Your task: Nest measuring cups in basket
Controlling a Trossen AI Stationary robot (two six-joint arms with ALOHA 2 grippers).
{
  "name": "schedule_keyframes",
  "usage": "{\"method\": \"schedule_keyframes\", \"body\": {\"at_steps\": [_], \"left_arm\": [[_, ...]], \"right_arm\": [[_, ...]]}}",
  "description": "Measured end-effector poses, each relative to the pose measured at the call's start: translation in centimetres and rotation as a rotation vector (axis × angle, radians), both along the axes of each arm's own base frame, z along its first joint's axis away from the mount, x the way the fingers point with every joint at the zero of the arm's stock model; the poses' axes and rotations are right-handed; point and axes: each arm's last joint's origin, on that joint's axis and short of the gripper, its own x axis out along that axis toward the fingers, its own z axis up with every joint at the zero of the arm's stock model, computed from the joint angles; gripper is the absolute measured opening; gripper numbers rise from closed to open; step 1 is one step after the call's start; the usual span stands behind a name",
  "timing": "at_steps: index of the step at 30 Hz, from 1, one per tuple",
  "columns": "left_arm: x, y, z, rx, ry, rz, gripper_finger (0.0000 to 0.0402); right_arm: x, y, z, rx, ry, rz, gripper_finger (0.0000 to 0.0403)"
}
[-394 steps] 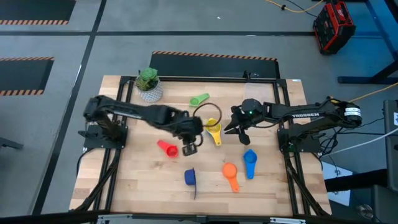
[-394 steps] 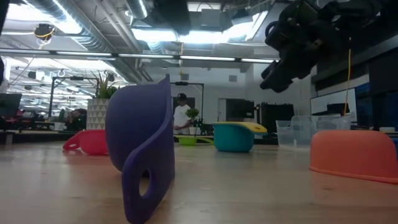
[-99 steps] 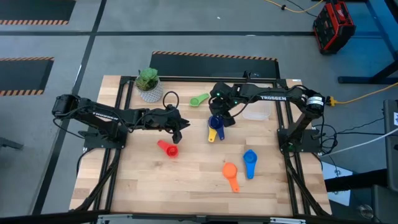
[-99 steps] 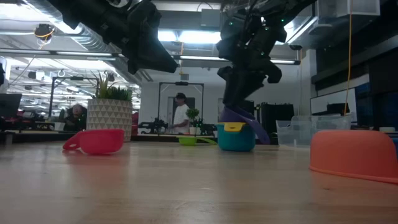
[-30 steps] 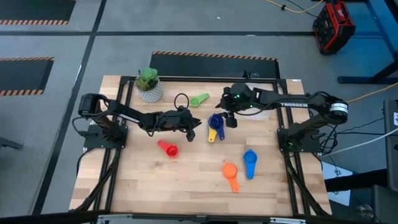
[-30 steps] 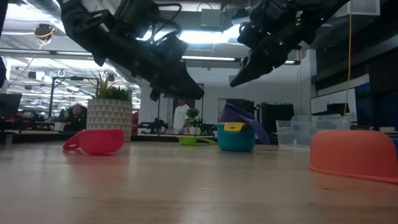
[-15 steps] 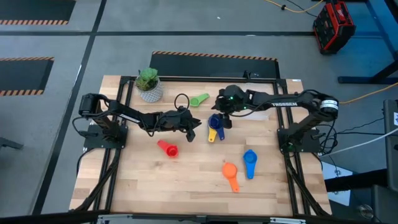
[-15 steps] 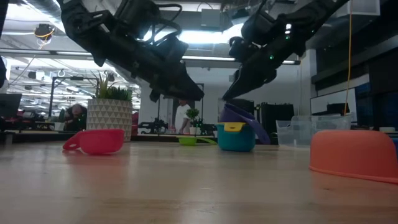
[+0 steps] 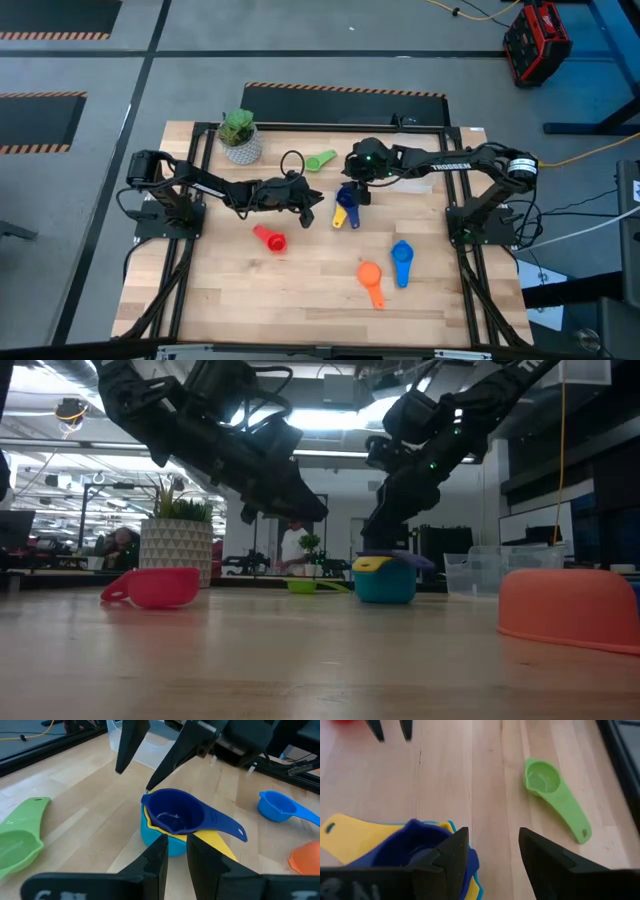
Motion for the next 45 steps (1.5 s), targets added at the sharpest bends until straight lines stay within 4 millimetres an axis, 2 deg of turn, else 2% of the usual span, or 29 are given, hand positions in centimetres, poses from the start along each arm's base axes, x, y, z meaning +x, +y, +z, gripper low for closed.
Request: {"method": "schedule_keyframes", "body": {"at_steps": [9, 15, 20, 25, 29, 35, 41, 45], "left_arm": [[0.0, 0.0, 0.0, 0.000, 0.000, 0.000, 0.0064], [0.0, -0.2, -0.1, -0.001, 0.010, -0.006, 0.0064], [0.0, -0.9, -0.2, -0.005, 0.023, -0.028, 0.0064], [-0.1, -1.6, -0.3, -0.030, 0.029, -0.037, 0.0064], [-0.1, -2.1, -0.4, -0.052, 0.029, -0.040, 0.0064], [-0.3, -2.8, -0.8, -0.090, 0.063, -0.039, 0.0064], [-0.2, -2.8, -1.5, -0.106, 0.078, 0.003, 0.0064], [0.1, -2.7, -2.9, -0.133, 0.107, 0.033, 0.0064]], "right_arm": [[-2.1, 1.0, 2.9, 0.010, 0.009, 0.012, 0.0179], [-3.8, 2.9, 3.4, 0.096, 0.123, 0.058, 0.0179], [-4.3, 4.6, 3.0, 0.253, 0.202, 0.078, 0.0179], [-4.8, 6.0, 2.4, 0.271, 0.287, 0.111, 0.0179], [-5.3, 6.6, 0.9, 0.300, 0.313, 0.090, 0.0179], [-6.0, 7.0, -1.6, 0.314, 0.291, 0.073, 0.0179], [-6.0, 7.0, -2.6, 0.327, 0.225, 0.046, 0.0179], [-6.2, 7.0, -2.9, 0.329, 0.217, 0.044, 0.0179]]}}
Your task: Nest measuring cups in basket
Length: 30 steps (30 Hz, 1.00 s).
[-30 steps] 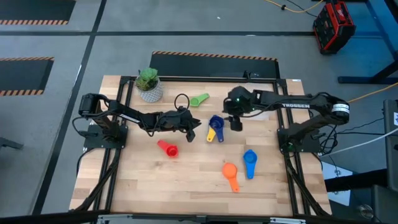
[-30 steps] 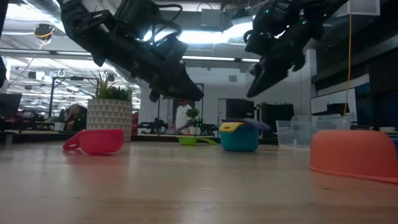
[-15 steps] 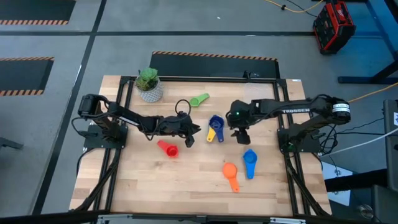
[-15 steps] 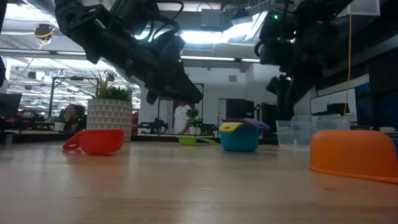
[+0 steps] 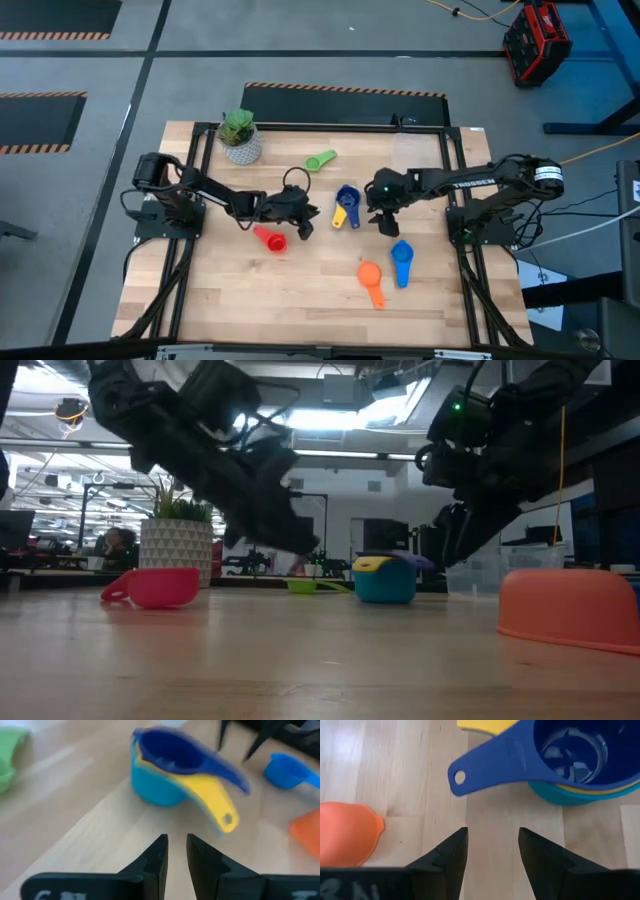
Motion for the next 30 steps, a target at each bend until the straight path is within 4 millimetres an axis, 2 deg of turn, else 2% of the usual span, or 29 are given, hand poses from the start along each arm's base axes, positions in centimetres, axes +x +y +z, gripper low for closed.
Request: {"method": "schedule_keyframes", "body": {"at_steps": [7, 12, 21, 30], "left_arm": [[2.7, 0.1, -2.1, -0.006, 0.034, 0.011, 0.0064], [4.6, 1.1, -2.9, -0.004, 0.046, 0.034, 0.0064], [8.1, 1.7, -2.0, -0.056, -0.015, -0.034, 0.0064], [8.5, 1.6, -2.0, -0.059, 0.072, -0.036, 0.0064]], "right_arm": [[0.0, 0.0, -1.2, 0.006, -0.037, -0.024, 0.0179], [0.0, -0.1, -1.9, -0.009, -0.072, -0.085, 0.0179], [1.0, -0.3, -1.4, 0.033, -0.178, -0.170, 0.0179], [1.2, -0.4, -1.5, 0.033, -0.185, -0.171, 0.0179]]}}
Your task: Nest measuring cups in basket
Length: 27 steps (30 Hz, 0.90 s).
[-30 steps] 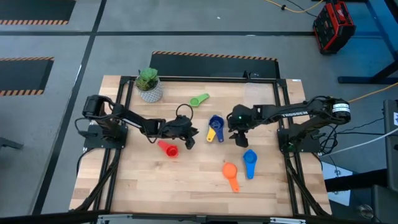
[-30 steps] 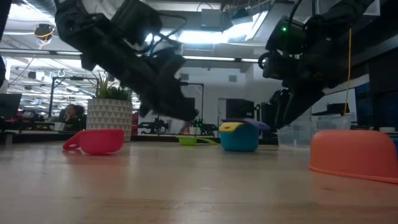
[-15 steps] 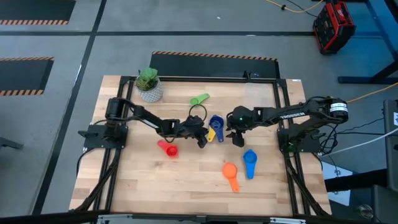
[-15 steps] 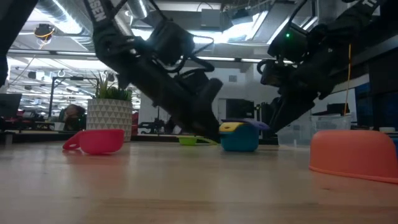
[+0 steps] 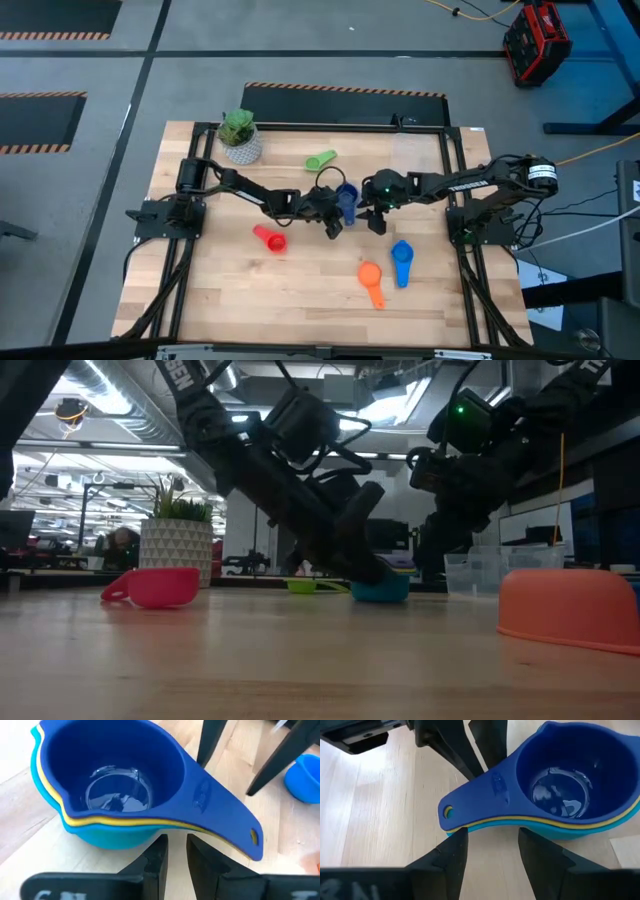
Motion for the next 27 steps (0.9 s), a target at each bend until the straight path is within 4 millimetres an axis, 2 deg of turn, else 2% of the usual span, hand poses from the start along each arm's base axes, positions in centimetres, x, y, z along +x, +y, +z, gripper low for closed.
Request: {"method": "schedule_keyframes", "body": {"at_steps": [7, 11, 23, 27], "left_arm": [[-0.1, 0.0, -0.2, 0.011, 0.024, 0.012, 0.0064], [-0.3, 0.0, -0.4, 0.010, 0.053, 0.014, 0.0064], [-0.7, -0.6, -0.9, 0.010, 0.116, 0.001, 0.0064], [-0.8, -0.9, 0.1, 0.006, 0.103, -0.015, 0.0064]], "right_arm": [[-0.3, 0.1, -0.1, 0.003, 0.028, 0.006, 0.0179], [-0.7, 0.1, 0.5, -0.010, 0.025, 0.027, 0.0179], [-3.6, 0.6, 5.1, -0.027, -0.071, 0.027, 0.0179], [-4.7, 0.8, 6.5, -0.035, -0.121, 0.027, 0.0179]]}}
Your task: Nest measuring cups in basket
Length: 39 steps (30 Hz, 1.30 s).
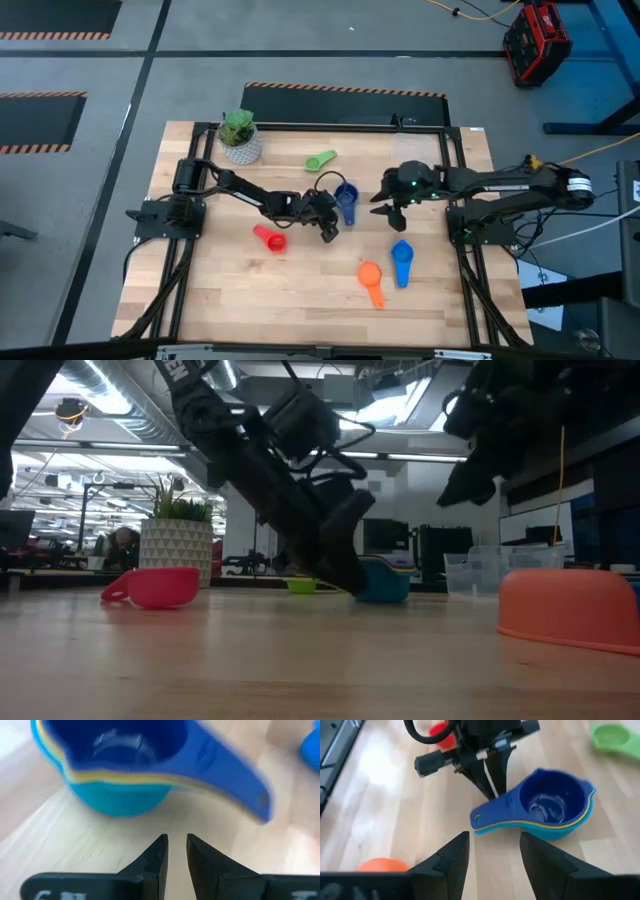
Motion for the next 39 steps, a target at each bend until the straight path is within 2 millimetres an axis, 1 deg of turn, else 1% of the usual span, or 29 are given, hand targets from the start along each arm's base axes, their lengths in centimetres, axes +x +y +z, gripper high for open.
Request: {"method": "schedule_keyframes", "body": {"at_steps": [3, 10, 16, 23, 25, 28, 30, 39], "left_arm": [[-0.3, -0.3, 1.1, 0.019, -0.001, -0.027, 0.0064], [-1.4, -1.5, 5.0, 0.076, -0.022, -0.107, 0.0064], [-2.2, -2.4, 7.7, 0.113, -0.073, -0.155, 0.0064], [-3.1, -3.4, 9.5, 0.150, -0.091, -0.203, 0.0064], [-3.3, -3.5, 9.7, 0.163, -0.085, -0.197, 0.0064], [-3.4, -3.8, 9.8, 0.190, -0.083, -0.185, 0.0064], [-3.5, -3.9, 9.8, 0.200, -0.079, -0.181, 0.0064], [-3.5, -3.9, 9.7, 0.204, -0.065, -0.177, 0.0064]], "right_arm": [[-0.7, 0.1, 1.0, -0.007, -0.046, 0.000, 0.0179], [-2.1, 0.4, 2.8, -0.018, -0.147, 0.005, 0.0179], [-2.5, 0.5, 3.3, -0.025, -0.175, 0.008, 0.0179], [-2.5, 0.7, 3.3, -0.027, -0.184, 0.091, 0.0180], [-2.5, 0.7, 3.3, -0.020, -0.185, 0.103, 0.0184], [-2.5, 0.7, 3.3, -0.012, -0.186, 0.114, 0.0203], [-2.5, 0.7, 3.3, -0.010, -0.187, 0.115, 0.0223], [-2.5, 0.7, 3.3, -0.012, -0.187, 0.115, 0.0348]]}}
